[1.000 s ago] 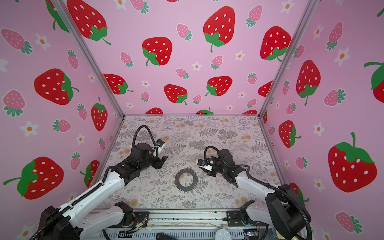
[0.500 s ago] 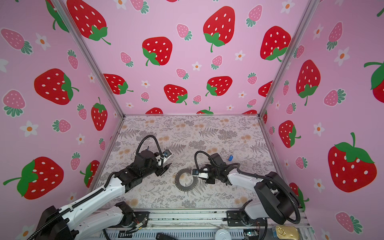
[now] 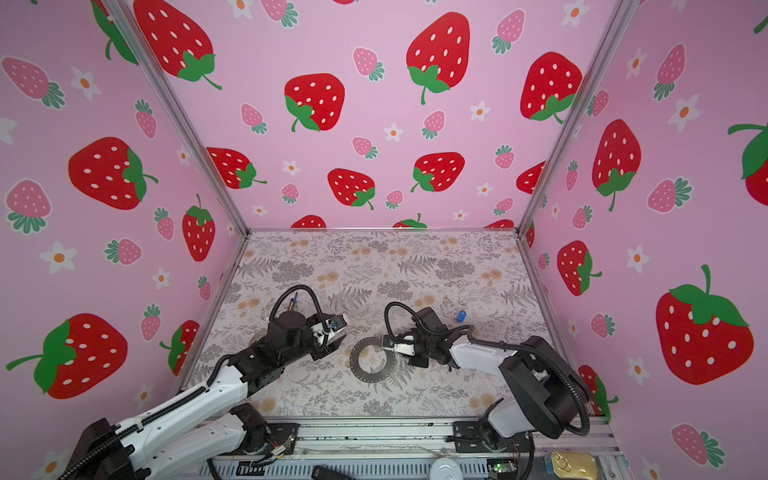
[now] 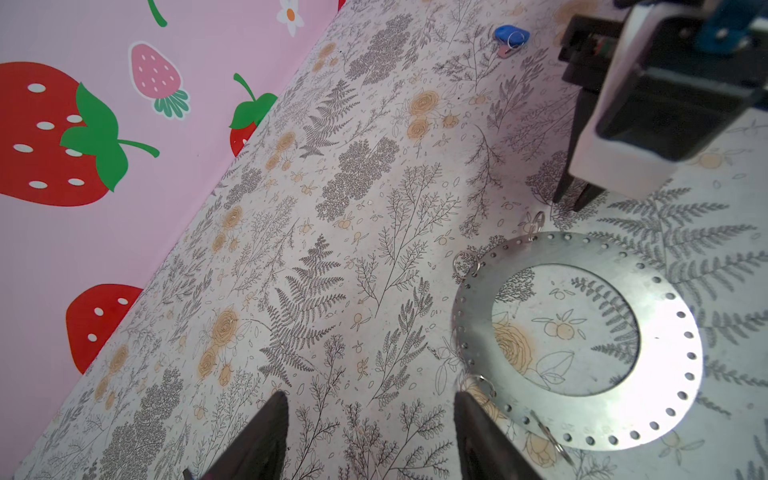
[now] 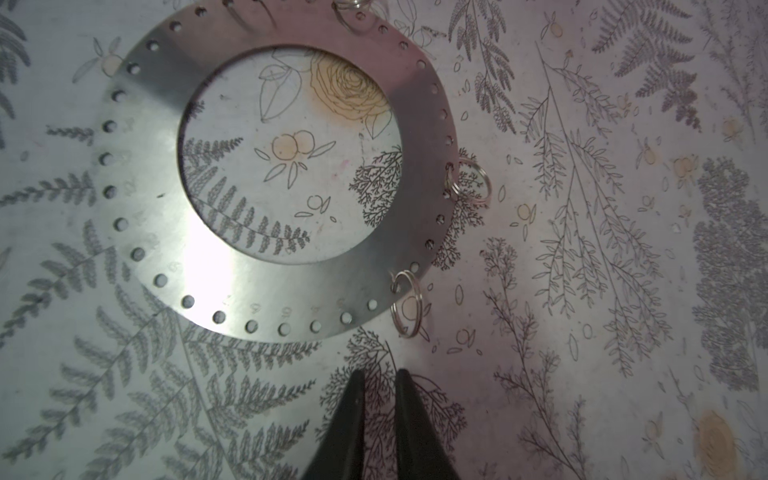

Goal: Put the keys on the keyring

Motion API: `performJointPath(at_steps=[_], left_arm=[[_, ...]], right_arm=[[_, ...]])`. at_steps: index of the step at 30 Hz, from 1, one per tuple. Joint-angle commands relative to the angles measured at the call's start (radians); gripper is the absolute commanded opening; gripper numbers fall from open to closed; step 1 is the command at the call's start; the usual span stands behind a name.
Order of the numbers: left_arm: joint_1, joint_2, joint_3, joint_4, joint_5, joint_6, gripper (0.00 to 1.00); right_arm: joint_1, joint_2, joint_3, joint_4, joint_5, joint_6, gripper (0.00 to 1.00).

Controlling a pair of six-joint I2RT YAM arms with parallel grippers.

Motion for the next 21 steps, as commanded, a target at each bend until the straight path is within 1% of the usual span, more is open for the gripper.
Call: performJointPath(at_steps=[1, 21], left_arm=[[-0.006, -0.002, 0.008, 0.024, 0.009, 0.026, 0.65], [-0.009, 0.019, 0.004, 0.026, -0.006, 0.035, 0.65]], right_arm=[[0.008, 0.012, 0.028, -0.011, 0.000, 0.001, 0.19], [0.021, 0.064, 0.095, -0.066, -0.005, -0.020, 0.21]])
